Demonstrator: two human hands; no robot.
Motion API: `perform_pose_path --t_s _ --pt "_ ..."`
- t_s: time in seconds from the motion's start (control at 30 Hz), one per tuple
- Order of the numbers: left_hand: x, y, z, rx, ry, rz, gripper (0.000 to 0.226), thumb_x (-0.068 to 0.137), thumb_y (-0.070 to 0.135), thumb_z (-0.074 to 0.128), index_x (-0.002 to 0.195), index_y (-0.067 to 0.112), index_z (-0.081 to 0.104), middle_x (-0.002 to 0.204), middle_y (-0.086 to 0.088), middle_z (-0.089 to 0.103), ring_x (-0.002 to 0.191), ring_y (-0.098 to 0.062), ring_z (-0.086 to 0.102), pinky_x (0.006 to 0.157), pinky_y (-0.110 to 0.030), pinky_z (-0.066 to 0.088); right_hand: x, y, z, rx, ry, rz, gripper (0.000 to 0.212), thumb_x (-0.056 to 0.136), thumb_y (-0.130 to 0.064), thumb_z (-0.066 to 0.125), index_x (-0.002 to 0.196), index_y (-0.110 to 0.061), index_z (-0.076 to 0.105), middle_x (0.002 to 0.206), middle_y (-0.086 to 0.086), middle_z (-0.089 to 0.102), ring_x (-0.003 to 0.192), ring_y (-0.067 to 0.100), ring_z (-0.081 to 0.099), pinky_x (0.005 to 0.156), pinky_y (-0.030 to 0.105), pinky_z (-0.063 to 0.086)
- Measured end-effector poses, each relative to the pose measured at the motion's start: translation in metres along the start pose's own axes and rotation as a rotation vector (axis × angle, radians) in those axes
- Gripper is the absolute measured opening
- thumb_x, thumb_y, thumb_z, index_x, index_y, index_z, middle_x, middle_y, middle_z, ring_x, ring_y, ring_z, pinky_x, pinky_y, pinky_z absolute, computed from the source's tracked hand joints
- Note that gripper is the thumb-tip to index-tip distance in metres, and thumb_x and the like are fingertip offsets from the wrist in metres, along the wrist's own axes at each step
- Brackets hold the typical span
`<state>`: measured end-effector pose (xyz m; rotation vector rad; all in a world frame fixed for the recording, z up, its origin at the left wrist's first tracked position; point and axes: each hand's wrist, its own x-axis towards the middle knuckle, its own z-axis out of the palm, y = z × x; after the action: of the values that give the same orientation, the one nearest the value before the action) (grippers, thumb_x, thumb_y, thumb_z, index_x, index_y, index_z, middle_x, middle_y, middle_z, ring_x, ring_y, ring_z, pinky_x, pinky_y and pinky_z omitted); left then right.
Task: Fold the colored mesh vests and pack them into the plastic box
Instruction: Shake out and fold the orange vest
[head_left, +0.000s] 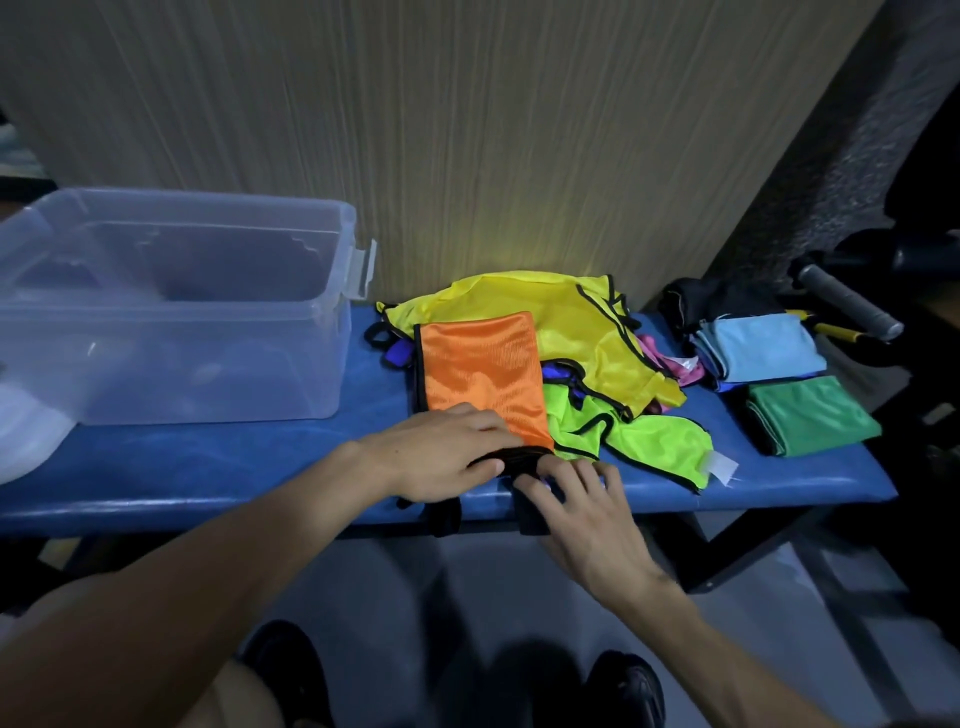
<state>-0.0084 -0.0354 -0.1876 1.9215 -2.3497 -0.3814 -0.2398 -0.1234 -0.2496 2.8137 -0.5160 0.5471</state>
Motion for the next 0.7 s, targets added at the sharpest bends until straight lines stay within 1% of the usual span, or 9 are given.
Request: perform_pose_path --t_s 0.07,0.13,0.2,0.33,0.4,0.5,0.6,0.63,0.7 --pt "0.001 -0.003 -0.001 -0.024 0.006 -0.006 0.042 0.108 0.042 0.037 0.149 0.036 0.042 0.146 0.013 0.044 0.128 -0.014 0.040 0.108 -0.040 0.041 0.003 0.002 0.000 0.098 0.042 0.036 0.059 0.070 -0.022 0.080 0.125 -0.024 0.056 0.118 -0.001 0.053 0.094 0.026 0.057 0.078 0.040 0.042" --pt "0.003 -0.006 -0.001 -0.034 0.005 0.000 0.041 0.108 0.041 0.036 0.148 0.034 0.044 0.145 0.012 0.046 0.127 -0.014 0.040 0.108 -0.040 0.040 0.007 0.004 -0.007 0.273 0.083 0.076 0.036 0.084 -0.025 0.067 0.119 -0.025 0.062 0.113 -0.006 0.057 0.097 0.020 0.060 0.078 0.036 0.041" --pt "0.004 -0.006 -0.001 -0.035 0.011 -0.003 0.042 0.109 0.041 0.036 0.149 0.035 0.043 0.142 0.012 0.048 0.125 -0.014 0.042 0.108 -0.040 0.040 0.011 0.007 -0.013 0.390 0.126 0.107 0.023 0.093 -0.028 0.056 0.113 -0.024 0.067 0.107 -0.011 0.061 0.095 0.014 0.062 0.077 0.035 0.042" --pt "0.008 -0.005 -0.002 -0.031 0.004 -0.018 0.048 0.108 0.048 0.028 0.155 0.048 0.024 0.131 0.013 0.050 0.115 -0.015 0.045 0.104 -0.039 0.041 0.011 0.007 -0.014 0.482 0.152 0.141 0.024 0.097 -0.031 0.053 0.109 -0.021 0.072 0.105 -0.010 0.063 0.089 0.019 0.061 0.073 0.042 0.048" --pt "0.009 -0.004 -0.001 -0.010 -0.006 -0.016 0.045 0.108 0.049 0.026 0.153 0.048 0.030 0.134 0.015 0.048 0.115 -0.016 0.044 0.102 -0.040 0.043 0.011 0.007 -0.015 0.522 0.171 0.144 0.023 0.097 -0.031 0.056 0.108 -0.020 0.073 0.108 -0.009 0.062 0.091 0.020 0.057 0.077 0.042 0.048" --pt "0.010 -0.001 0.000 0.030 -0.016 -0.035 0.037 0.109 0.044 0.032 0.140 0.040 0.050 0.135 0.014 0.046 0.116 -0.018 0.043 0.097 -0.044 0.046 0.013 0.007 -0.019 0.534 0.193 0.137 0.020 0.096 -0.029 0.059 0.107 -0.023 0.074 0.118 -0.008 0.059 0.104 0.019 0.052 0.086 0.041 0.044" --pt "0.011 0.001 0.001 0.045 -0.015 -0.022 0.032 0.108 0.042 0.036 0.132 0.036 0.057 0.132 0.012 0.046 0.113 -0.019 0.042 0.094 -0.044 0.047 0.021 0.009 -0.020 0.592 0.138 0.160 0.013 0.095 -0.027 0.065 0.105 -0.026 0.073 0.126 -0.009 0.057 0.114 0.017 0.050 0.090 0.039 0.040" --pt "0.010 0.001 0.002 0.038 -0.013 -0.018 0.031 0.108 0.041 0.037 0.129 0.035 0.059 0.131 0.012 0.046 0.113 -0.019 0.042 0.093 -0.044 0.047 0.026 0.010 -0.022 0.655 0.115 0.194 0.012 0.096 -0.029 0.064 0.104 -0.025 0.072 0.123 -0.009 0.059 0.111 0.015 0.053 0.089 0.038 0.042" --pt "0.009 -0.001 0.001 0.028 -0.004 -0.005 0.026 0.107 0.041 0.038 0.115 0.031 0.061 0.129 0.012 0.046 0.111 -0.018 0.041 0.092 -0.045 0.046 0.039 0.012 -0.024 0.788 0.063 0.267 0.016 0.098 -0.030 0.062 0.101 -0.018 0.072 0.104 -0.007 0.065 0.095 0.013 0.059 0.081 0.036 0.049"
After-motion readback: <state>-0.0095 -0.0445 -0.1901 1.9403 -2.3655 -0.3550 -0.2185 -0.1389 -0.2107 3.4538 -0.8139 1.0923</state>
